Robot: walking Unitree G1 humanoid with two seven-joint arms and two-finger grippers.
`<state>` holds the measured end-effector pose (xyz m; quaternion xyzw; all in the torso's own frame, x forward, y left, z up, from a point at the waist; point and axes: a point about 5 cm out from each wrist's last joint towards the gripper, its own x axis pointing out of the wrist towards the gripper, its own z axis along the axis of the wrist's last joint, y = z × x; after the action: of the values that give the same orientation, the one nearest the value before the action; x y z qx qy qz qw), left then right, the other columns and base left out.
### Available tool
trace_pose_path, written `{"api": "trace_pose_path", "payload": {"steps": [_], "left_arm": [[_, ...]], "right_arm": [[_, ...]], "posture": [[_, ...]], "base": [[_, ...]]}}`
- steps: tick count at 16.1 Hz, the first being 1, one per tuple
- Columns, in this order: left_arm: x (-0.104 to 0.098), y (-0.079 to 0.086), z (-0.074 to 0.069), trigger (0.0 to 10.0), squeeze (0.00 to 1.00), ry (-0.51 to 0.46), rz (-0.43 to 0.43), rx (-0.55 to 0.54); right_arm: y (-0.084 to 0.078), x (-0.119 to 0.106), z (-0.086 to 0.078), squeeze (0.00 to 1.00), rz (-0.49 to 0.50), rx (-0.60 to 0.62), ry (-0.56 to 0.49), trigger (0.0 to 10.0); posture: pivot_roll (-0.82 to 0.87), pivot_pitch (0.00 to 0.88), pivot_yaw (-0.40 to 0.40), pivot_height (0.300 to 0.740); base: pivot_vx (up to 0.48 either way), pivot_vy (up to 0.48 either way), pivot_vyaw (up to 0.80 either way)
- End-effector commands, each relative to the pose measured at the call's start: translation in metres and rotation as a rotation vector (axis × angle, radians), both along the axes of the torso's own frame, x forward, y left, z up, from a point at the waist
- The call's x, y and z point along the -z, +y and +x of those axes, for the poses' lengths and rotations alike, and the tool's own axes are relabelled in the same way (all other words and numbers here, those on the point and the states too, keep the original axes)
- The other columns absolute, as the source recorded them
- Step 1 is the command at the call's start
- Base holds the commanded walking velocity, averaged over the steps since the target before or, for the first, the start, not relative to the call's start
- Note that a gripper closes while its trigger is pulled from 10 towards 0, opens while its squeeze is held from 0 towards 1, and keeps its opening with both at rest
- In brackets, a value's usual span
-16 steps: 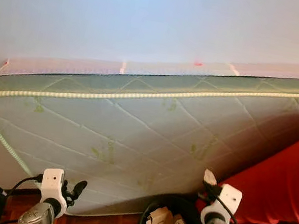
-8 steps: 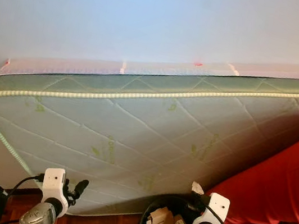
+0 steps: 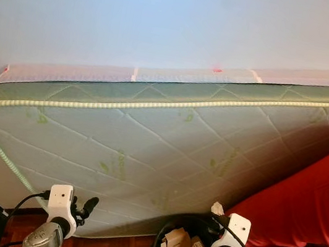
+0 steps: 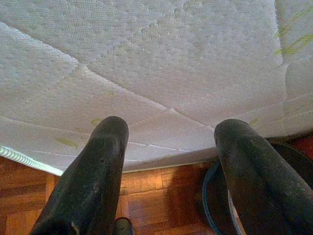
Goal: Clean up the room
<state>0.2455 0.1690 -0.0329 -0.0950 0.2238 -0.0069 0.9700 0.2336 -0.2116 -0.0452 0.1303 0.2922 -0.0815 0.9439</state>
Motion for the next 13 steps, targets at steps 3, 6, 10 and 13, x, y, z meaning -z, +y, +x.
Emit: {"api": "trace_pose_path", "payload": {"steps": [3,6,10,13], "left_arm": [[0.004,0.004,-0.005,10.0,0.0,0.029,0.0,-0.012],[0.005,0.004,-0.006,10.0,0.0,0.033,0.001,-0.012],[0.005,0.005,-0.005,10.0,0.0,0.037,0.003,-0.011],[0.004,0.004,-0.004,10.0,0.0,0.038,0.004,-0.01]], "right_arm": [[-0.005,0.007,-0.01,1.0,-0.031,0.024,0.057,10.0],[-0.006,0.009,-0.013,1.0,-0.031,0.032,0.072,10.0],[-0.003,0.012,-0.016,1.0,-0.007,0.012,0.091,10.0],[0.007,0.015,-0.018,1.0,0.074,-0.042,0.099,10.0]], "posture": [[0.1,0.081,-0.006,0.74],[0.1,0.081,-0.006,0.74],[0.11,0.082,-0.005,0.74],[0.11,0.083,-0.005,0.74]], "base": [[0.0,0.0,0.0],[0.0,0.0,0.0],[0.0,0.0,0.0],[0.0,0.0,0.0]]}}
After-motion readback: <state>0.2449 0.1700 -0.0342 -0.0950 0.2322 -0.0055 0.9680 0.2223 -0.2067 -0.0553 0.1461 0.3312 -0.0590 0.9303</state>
